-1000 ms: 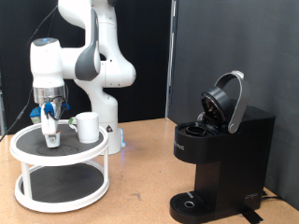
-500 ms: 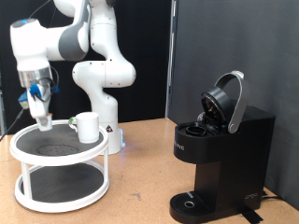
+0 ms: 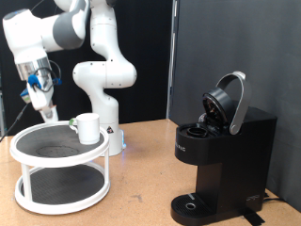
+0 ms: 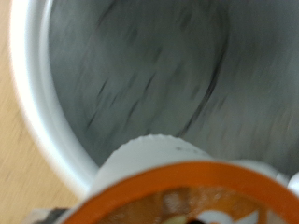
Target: Make a cup of coffee with the keurig machine
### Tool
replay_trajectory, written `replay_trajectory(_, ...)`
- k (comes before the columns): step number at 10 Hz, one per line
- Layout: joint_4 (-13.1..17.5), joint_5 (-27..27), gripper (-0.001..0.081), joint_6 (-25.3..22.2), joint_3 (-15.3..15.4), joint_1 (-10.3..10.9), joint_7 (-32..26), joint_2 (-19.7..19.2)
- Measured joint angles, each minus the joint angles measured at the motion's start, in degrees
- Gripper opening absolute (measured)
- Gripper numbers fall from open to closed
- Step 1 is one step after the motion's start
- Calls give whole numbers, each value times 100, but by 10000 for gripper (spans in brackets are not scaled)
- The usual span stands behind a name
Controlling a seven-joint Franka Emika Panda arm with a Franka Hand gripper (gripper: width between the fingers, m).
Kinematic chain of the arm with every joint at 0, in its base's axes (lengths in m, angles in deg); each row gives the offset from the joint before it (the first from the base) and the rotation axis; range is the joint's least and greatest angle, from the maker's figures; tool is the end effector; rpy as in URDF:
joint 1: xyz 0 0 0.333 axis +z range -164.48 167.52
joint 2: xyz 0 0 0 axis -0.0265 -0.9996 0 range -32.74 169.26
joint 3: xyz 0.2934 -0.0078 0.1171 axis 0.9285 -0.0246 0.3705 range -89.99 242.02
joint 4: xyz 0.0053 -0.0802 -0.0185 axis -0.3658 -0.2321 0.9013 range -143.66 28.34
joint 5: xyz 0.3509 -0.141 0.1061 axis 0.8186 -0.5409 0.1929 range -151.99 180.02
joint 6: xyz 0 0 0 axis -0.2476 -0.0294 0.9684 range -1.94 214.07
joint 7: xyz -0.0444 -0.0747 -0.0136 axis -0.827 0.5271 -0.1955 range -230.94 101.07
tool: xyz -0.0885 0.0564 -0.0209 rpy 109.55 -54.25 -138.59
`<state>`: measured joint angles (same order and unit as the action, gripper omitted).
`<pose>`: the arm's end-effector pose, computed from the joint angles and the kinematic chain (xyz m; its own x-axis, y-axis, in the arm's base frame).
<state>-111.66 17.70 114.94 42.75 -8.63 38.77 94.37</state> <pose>0.2962 -0.2740 0.4084 -0.8077 -0.5290 -0.2606 -0.5780 0.7975 0.1727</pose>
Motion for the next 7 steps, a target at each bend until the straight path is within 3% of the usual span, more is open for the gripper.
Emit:
replay_trajectory(3,308,734,313,-366,106,427,-152,11)
replay_trajectory(5,297,742,313,-229,389,497,117,1)
replay_trajectory(7,316,984,313,-411,352,520,101,-12)
